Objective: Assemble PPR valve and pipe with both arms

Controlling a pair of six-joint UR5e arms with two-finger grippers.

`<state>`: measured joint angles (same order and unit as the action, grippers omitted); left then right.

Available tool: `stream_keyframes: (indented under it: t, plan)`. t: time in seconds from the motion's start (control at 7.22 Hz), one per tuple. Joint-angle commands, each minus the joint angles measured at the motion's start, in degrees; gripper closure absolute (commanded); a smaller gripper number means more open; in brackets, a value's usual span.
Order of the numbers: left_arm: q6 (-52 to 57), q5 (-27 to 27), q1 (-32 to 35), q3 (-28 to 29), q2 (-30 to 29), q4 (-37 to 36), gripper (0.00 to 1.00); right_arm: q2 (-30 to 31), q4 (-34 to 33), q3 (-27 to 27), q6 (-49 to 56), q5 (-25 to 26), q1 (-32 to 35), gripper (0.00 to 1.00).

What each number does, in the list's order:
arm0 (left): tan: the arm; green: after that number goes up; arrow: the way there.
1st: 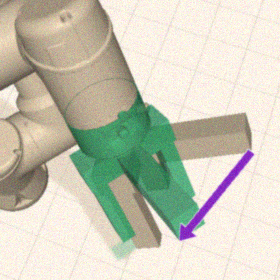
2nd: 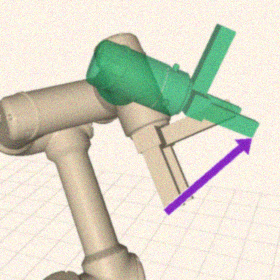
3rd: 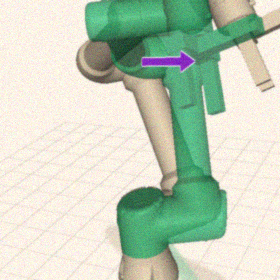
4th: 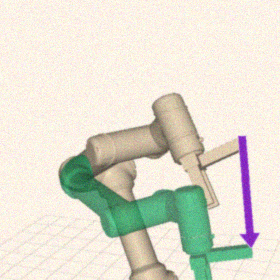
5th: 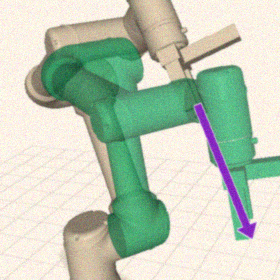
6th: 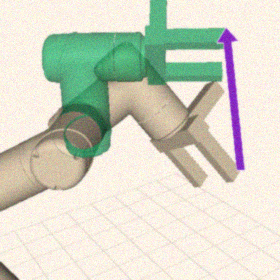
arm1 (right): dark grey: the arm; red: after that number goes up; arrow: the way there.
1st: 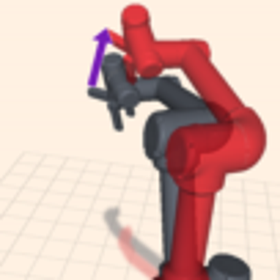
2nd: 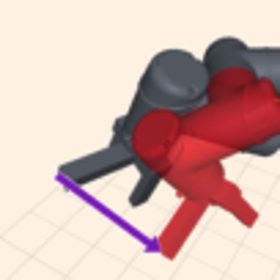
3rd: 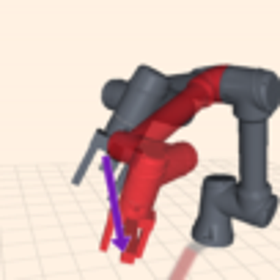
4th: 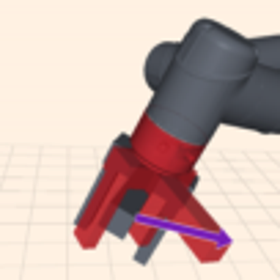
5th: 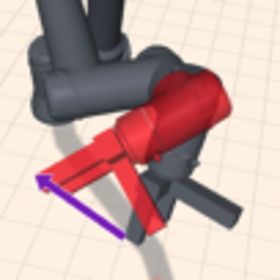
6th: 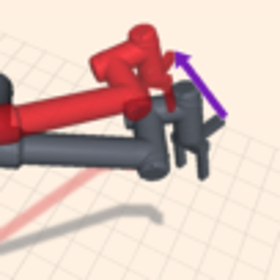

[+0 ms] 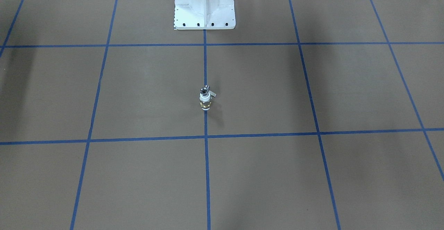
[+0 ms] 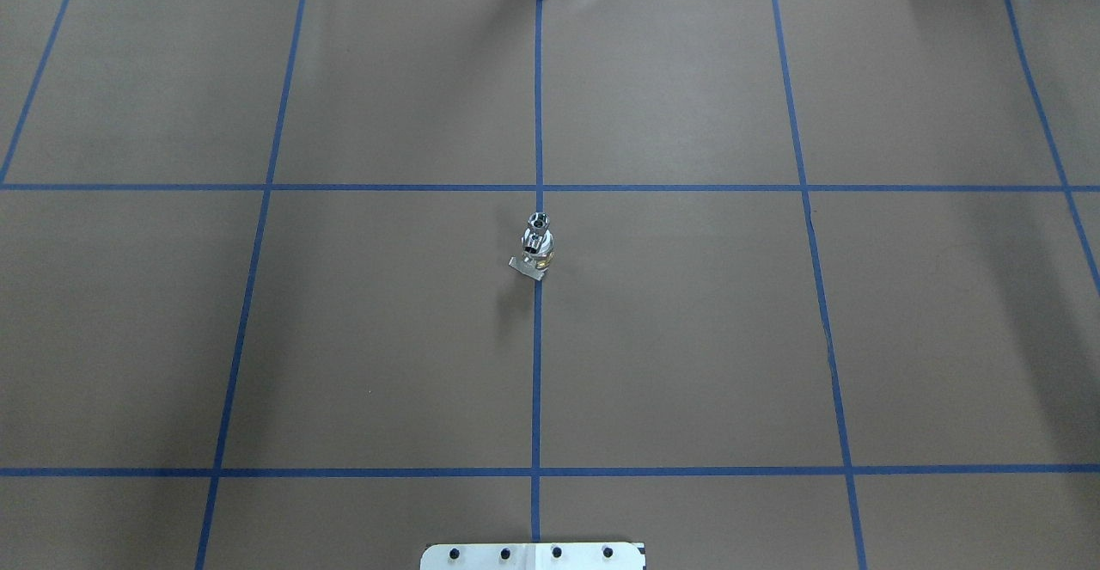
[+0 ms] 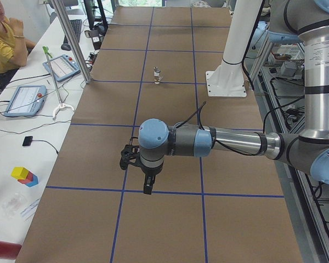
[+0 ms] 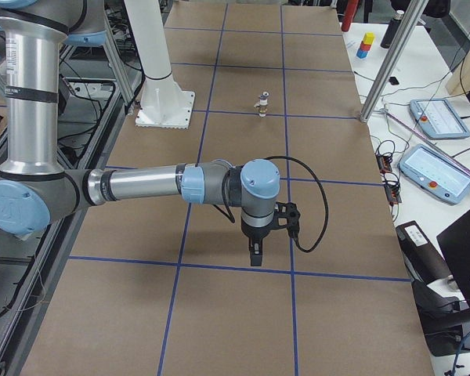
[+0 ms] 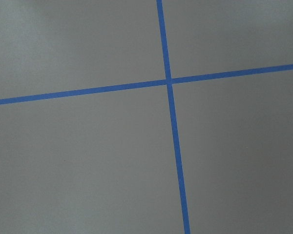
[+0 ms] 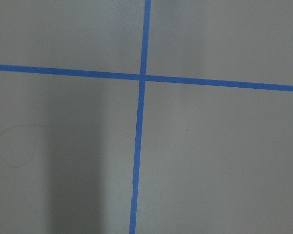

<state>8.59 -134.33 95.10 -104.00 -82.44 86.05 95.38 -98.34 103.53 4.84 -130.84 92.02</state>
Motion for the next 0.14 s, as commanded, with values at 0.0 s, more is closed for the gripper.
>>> stream_keyframes:
  t: [0.0]
  plan:
    - [0.0,0.0,0.0,0.6,0.1,0.1,0.0,0.1,0.0,-0.3,0.0,-0.3,-0.1,0.0]
